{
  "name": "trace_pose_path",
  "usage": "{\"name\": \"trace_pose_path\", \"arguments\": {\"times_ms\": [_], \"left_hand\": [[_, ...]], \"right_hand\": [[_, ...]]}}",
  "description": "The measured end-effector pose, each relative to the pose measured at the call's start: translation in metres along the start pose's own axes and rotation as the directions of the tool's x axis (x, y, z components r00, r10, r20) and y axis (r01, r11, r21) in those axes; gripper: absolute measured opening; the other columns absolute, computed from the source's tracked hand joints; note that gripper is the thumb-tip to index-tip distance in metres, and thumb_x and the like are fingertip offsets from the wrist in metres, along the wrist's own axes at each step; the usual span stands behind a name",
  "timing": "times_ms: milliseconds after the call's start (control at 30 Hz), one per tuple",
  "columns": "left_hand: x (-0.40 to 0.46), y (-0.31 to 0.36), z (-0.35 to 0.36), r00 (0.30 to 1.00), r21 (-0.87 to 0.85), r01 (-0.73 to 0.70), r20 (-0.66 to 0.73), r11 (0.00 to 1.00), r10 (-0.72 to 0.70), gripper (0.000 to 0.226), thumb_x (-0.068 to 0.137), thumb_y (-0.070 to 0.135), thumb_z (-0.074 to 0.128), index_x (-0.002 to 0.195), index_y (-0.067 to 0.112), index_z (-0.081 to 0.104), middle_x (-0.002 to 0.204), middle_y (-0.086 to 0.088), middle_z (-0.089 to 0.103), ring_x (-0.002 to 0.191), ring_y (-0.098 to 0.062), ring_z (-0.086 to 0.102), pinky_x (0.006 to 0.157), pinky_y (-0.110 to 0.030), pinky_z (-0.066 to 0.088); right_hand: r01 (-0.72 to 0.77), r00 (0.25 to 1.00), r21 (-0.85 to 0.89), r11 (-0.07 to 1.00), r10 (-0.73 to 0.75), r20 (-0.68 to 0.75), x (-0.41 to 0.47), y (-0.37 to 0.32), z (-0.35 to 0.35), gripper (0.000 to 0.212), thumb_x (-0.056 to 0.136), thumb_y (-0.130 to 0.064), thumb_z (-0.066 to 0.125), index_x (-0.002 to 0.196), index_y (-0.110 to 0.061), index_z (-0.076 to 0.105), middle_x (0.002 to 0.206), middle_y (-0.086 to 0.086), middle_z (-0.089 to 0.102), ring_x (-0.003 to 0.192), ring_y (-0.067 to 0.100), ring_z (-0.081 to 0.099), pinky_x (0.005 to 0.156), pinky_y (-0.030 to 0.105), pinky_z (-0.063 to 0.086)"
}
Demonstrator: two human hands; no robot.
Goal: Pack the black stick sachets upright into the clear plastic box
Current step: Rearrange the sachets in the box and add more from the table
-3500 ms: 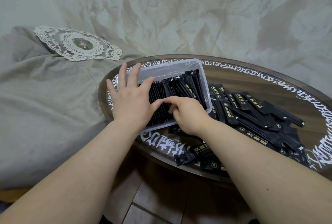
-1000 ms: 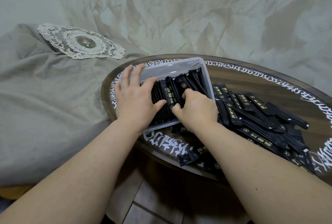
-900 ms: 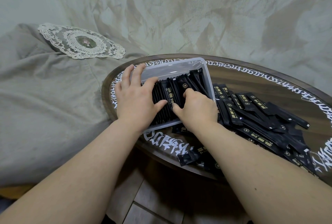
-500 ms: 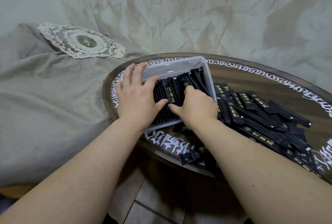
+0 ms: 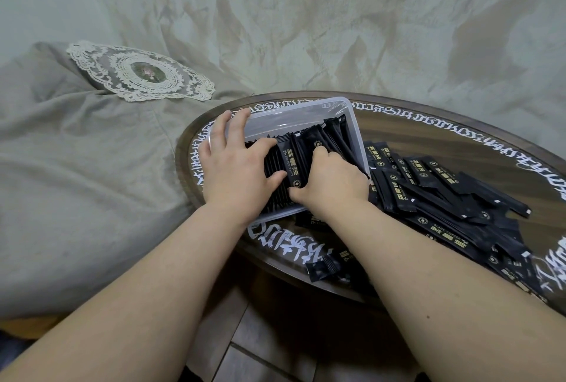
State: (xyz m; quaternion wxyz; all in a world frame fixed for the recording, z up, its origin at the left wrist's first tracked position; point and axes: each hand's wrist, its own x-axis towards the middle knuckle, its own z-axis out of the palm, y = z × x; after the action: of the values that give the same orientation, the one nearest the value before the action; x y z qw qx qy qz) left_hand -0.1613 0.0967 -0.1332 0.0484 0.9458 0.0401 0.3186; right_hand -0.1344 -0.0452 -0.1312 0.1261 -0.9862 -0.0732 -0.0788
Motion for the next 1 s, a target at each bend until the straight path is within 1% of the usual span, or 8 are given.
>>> {"name": "trace_pose_path", "arguments": {"times_ms": [233, 433, 600, 700, 767, 833, 900, 1000], "left_hand": [[0.000, 0.000, 0.001, 1.000, 0.006, 0.006, 0.001, 1.000, -0.006, 0.051, 0.062, 0.049, 0.082, 0.108, 0.031, 0.069, 0.151, -0.007, 0.035, 0.141, -0.033, 0.023, 0.102, -0.054, 0.029], [0.000, 0.000, 0.000, 1.000, 0.013, 0.010, 0.001, 1.000, -0.010, 0.054, 0.062, 0.050, 0.082, 0.111, 0.031, 0.068, 0.151, -0.006, 0.034, 0.141, -0.032, 0.022, 0.103, -0.054, 0.029], [0.000, 0.000, 0.000, 1.000, 0.015, 0.014, 0.013, 1.000, -0.014, 0.055, 0.063, 0.051, 0.080, 0.113, 0.031, 0.066, 0.152, -0.006, 0.033, 0.142, -0.032, 0.020, 0.104, -0.054, 0.028], [0.000, 0.000, 0.000, 1.000, 0.012, 0.012, 0.006, 1.000, -0.012, 0.055, 0.062, 0.050, 0.081, 0.112, 0.031, 0.067, 0.152, -0.007, 0.034, 0.142, -0.032, 0.022, 0.104, -0.054, 0.029], [0.000, -0.001, 0.000, 1.000, 0.009, 0.014, 0.006, 1.000, -0.014, 0.056, 0.062, 0.051, 0.081, 0.112, 0.030, 0.066, 0.152, -0.007, 0.033, 0.142, -0.032, 0.021, 0.104, -0.054, 0.029], [0.000, -0.001, 0.001, 1.000, 0.007, 0.012, 0.009, 1.000, -0.012, 0.057, 0.063, 0.051, 0.080, 0.113, 0.030, 0.065, 0.152, -0.006, 0.033, 0.142, -0.031, 0.021, 0.104, -0.053, 0.028], [0.001, -0.001, 0.000, 1.000, 0.003, 0.008, 0.008, 1.000, -0.008, 0.058, 0.063, 0.052, 0.080, 0.115, 0.030, 0.065, 0.152, -0.006, 0.032, 0.142, -0.031, 0.020, 0.104, -0.053, 0.028], [0.001, -0.001, 0.000, 1.000, 0.001, 0.007, 0.020, 1.000, -0.007, 0.059, 0.064, 0.052, 0.079, 0.116, 0.030, 0.064, 0.153, -0.005, 0.031, 0.143, -0.030, 0.018, 0.105, -0.053, 0.027]], "right_hand": [[0.008, 1.000, 0.007, 1.000, -0.008, -0.019, -0.001, 0.001, 0.001, 0.052, 0.079, -0.048, 0.063, 0.114, -0.015, 0.044, 0.114, 0.005, 0.056, 0.099, 0.031, 0.060, 0.066, 0.033, 0.037], [0.009, 1.000, -0.015, 1.000, -0.009, -0.019, 0.001, -0.001, 0.001, 0.060, 0.077, -0.056, 0.066, 0.116, -0.016, 0.045, 0.114, 0.005, 0.057, 0.100, 0.031, 0.061, 0.065, 0.032, 0.037], [0.017, 1.000, 0.003, 1.000, -0.017, -0.023, 0.003, 0.000, 0.000, 0.045, 0.082, -0.046, 0.065, 0.110, -0.016, 0.047, 0.105, 0.005, 0.061, 0.093, 0.030, 0.061, 0.062, 0.032, 0.037], [0.017, 0.999, 0.023, 1.000, -0.016, -0.048, 0.004, 0.004, 0.001, 0.031, 0.083, -0.037, 0.061, 0.103, -0.016, 0.050, 0.095, 0.004, 0.060, 0.083, 0.029, 0.058, 0.061, 0.030, 0.036], [0.032, 0.998, 0.064, 0.997, -0.029, -0.050, 0.005, 0.008, 0.002, 0.024, 0.083, -0.035, 0.058, 0.096, -0.016, 0.049, 0.086, 0.002, 0.057, 0.077, 0.027, 0.053, 0.059, 0.030, 0.036], [0.070, 0.997, 0.129, 0.989, -0.066, -0.038, 0.004, 0.011, 0.002, 0.022, 0.083, -0.036, 0.056, 0.091, -0.016, 0.050, 0.080, -0.001, 0.056, 0.078, 0.026, 0.056, 0.058, 0.030, 0.037], [0.121, 0.993, 0.180, 0.976, -0.120, -0.015, 0.004, 0.013, 0.003, 0.027, 0.082, -0.039, 0.057, 0.097, -0.017, 0.055, 0.083, -0.001, 0.060, 0.084, 0.025, 0.059, 0.062, 0.030, 0.041], [0.164, 0.986, 0.220, 0.962, -0.168, 0.003, 0.002, 0.015, 0.005, 0.039, 0.083, -0.043, 0.060, 0.114, -0.020, 0.059, 0.096, -0.001, 0.065, 0.095, 0.022, 0.059, 0.072, 0.030, 0.044]]}}
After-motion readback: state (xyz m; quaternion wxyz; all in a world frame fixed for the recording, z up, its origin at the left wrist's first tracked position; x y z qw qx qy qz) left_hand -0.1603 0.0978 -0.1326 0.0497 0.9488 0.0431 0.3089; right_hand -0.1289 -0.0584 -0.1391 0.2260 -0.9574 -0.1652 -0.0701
